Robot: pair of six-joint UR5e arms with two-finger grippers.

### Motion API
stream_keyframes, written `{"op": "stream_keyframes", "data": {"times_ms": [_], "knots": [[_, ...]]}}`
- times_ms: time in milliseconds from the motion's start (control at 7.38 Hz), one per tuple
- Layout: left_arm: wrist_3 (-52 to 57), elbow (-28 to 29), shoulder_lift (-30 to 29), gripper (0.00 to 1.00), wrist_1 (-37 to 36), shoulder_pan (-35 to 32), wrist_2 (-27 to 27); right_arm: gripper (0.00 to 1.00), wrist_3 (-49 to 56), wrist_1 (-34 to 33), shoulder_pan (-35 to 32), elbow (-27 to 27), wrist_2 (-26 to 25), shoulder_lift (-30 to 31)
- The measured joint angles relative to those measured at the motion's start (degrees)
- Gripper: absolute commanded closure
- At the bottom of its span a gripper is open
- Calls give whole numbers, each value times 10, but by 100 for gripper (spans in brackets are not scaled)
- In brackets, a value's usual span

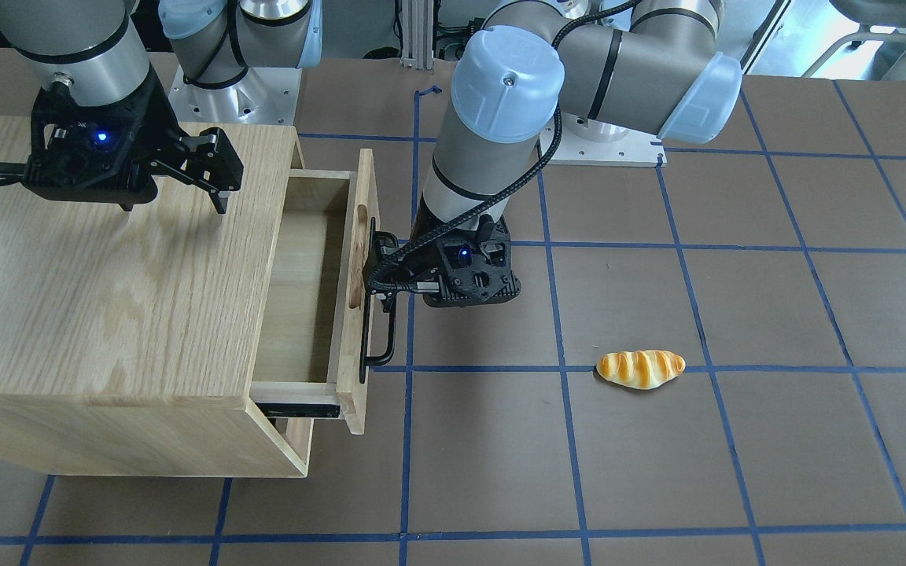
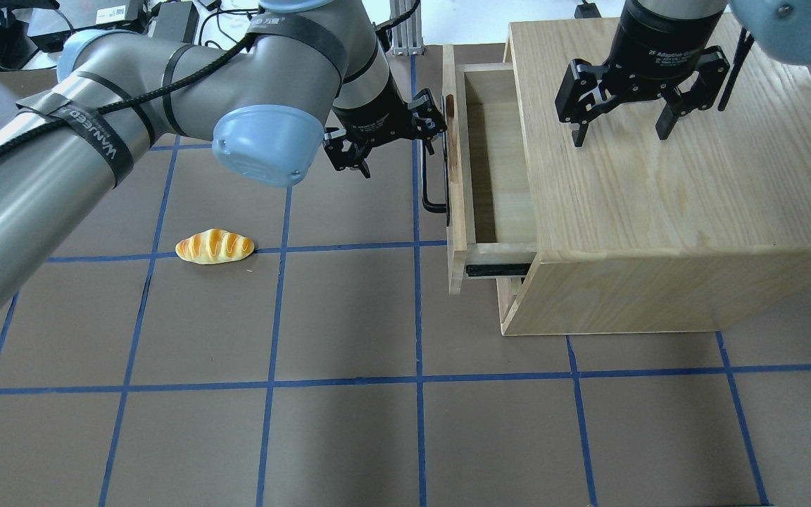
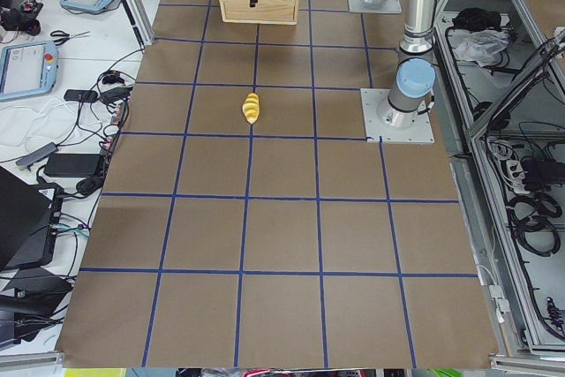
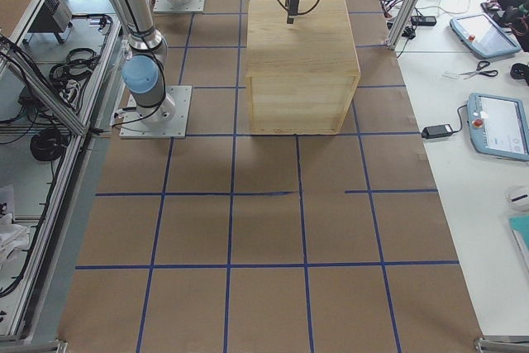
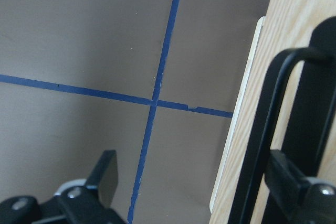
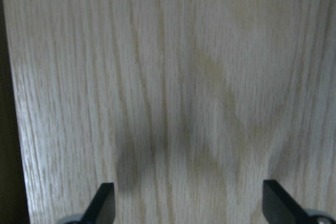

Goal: Open upper drawer

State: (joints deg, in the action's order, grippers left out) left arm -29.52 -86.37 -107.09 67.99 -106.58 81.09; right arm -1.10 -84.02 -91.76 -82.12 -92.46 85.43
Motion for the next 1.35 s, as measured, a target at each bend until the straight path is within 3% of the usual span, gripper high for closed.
{"op": "stream_keyframes", "data": {"times_ms": [1354], "knots": [[70,-1,21,0,48,59,1,0,0,0,0,0,0,0]]}}
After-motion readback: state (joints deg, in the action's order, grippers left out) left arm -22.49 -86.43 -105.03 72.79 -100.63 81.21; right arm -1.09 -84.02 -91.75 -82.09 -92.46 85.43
